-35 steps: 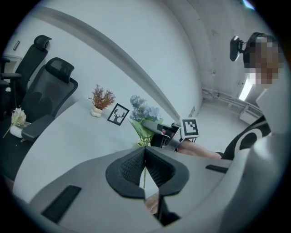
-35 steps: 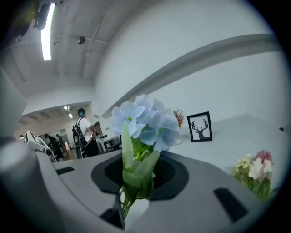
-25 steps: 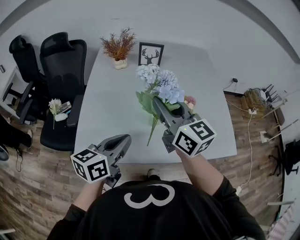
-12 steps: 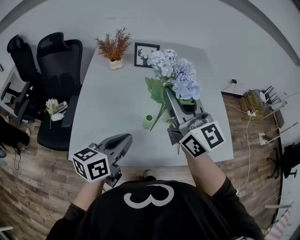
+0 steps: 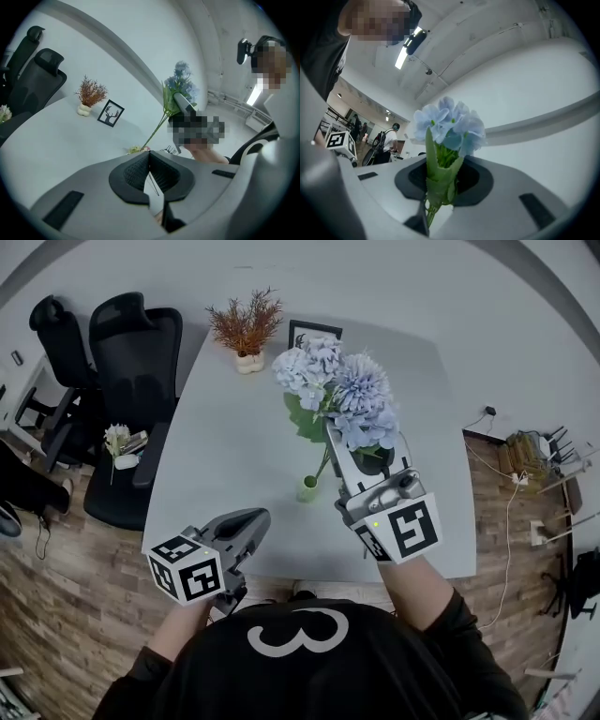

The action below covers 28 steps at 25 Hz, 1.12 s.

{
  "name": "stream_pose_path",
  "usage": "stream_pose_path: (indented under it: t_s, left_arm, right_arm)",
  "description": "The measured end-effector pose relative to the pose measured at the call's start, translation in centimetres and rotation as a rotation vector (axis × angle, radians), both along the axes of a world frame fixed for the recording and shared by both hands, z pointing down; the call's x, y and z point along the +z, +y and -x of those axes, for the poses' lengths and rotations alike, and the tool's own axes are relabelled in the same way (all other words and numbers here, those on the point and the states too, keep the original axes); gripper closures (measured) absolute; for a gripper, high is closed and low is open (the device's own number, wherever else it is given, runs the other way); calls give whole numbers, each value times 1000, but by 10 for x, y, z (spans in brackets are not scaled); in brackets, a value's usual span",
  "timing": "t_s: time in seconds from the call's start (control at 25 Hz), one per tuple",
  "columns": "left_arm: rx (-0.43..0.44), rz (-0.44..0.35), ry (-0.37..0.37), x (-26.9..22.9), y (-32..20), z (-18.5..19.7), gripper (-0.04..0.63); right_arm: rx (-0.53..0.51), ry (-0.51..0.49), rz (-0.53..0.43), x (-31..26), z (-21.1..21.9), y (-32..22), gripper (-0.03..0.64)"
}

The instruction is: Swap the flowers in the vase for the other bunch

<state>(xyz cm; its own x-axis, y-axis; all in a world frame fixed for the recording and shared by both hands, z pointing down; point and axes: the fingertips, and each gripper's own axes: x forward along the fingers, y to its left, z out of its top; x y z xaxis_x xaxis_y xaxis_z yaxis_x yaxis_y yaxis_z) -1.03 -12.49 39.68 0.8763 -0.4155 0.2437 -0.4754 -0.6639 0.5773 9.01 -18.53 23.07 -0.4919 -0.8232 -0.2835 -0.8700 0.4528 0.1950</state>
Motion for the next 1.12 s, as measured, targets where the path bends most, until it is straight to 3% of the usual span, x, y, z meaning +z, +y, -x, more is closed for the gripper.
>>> stream_pose_path:
  t_s: [0.2,0.72,1.12]
  left_arm:
    - [-26,27,-12,8,-8,2,584]
    - [-23,68,-44,26,-15,-1,584]
    - [-33,80,-47,33,-16,5,584]
  right_arm:
    - [14,49,43,38,3,-19,518]
    - [47,29,176,119,-1,-36,518]
    - [46,43,214,145,4,-37,517]
